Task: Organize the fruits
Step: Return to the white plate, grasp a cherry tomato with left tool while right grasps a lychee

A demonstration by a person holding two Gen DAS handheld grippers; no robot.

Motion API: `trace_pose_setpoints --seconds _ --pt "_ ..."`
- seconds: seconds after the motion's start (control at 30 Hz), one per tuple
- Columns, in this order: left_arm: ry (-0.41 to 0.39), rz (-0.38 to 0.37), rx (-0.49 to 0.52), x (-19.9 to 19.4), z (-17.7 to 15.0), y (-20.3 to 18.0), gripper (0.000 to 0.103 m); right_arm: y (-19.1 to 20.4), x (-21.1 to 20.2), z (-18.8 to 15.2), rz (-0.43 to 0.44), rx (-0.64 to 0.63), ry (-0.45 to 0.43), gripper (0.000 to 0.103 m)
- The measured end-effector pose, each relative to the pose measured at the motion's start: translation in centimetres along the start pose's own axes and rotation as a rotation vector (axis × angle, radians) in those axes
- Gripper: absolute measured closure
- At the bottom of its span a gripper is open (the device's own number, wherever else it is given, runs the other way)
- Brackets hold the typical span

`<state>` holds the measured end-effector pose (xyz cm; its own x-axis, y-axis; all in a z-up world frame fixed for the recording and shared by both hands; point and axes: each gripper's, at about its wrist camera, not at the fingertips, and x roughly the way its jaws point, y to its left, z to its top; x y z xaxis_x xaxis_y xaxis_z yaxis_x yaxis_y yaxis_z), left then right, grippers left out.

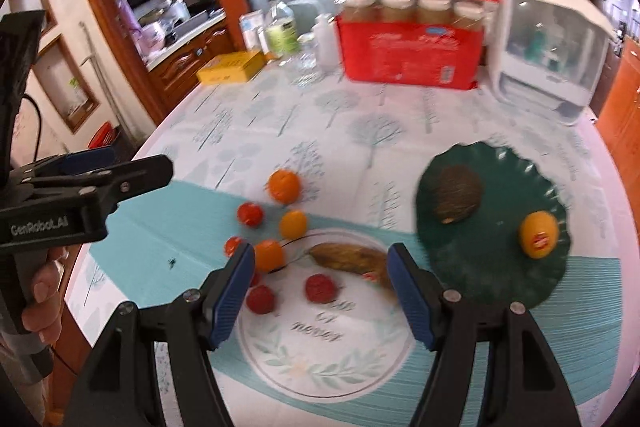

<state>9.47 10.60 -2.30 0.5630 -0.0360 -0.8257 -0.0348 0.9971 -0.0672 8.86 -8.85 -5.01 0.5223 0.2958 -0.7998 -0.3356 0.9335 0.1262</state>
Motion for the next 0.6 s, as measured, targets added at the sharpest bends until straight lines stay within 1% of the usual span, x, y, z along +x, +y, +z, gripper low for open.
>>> trace_pose_setpoints --seconds 0.07,0.1,0.13,0.17,0.23,0.27,0.43,0.47,0.53,0.6 --pt "0.027 -0.017 -0.011 1.1 -0.8 0.9 0.010 0.9 1.1 -0.6 0.014 -0.003 0.017 0.037" --pt "0.046 -0.026 -0.013 2.0 -1.2 1.4 0.015 1.3 1.7 -0.9 0.023 -0.006 0.028 0.038" --pt "0.065 -0.035 -0.013 2.8 -1.7 1.8 0.020 1.6 2.2 -1.2 0.029 -0.008 0.037 0.041" --pt "0.086 -0.045 -0.009 3.7 -2.1 2.1 0.022 2.1 3.1 -1.7 0.040 -0.013 0.057 0.044" --pt "0.119 -0.062 0.002 5.1 -2.8 2.5 0.030 2.7 4.5 -2.4 0.053 -0.020 0.089 0.048" --pt "0.138 -0.073 0.009 5.9 -3.2 2.6 0.032 2.9 5.2 -2.9 0.058 -0.023 0.106 0.050" --pt "0.204 -0.130 0.070 9.1 -4.2 2.9 0.046 3.8 8.1 -4.6 0.064 -0.001 0.162 0.056" --pt "0.214 -0.140 0.088 9.7 -4.3 2.9 0.047 3.8 8.6 -4.8 0.063 0.006 0.171 0.057" --pt "0.228 -0.156 0.114 10.4 -4.2 2.9 0.053 4.0 9.6 -5.1 0.066 0.023 0.188 0.058" --pt "0.240 -0.173 0.143 11.2 -4.1 2.8 0.055 4.3 10.5 -5.3 0.071 0.031 0.198 0.059"
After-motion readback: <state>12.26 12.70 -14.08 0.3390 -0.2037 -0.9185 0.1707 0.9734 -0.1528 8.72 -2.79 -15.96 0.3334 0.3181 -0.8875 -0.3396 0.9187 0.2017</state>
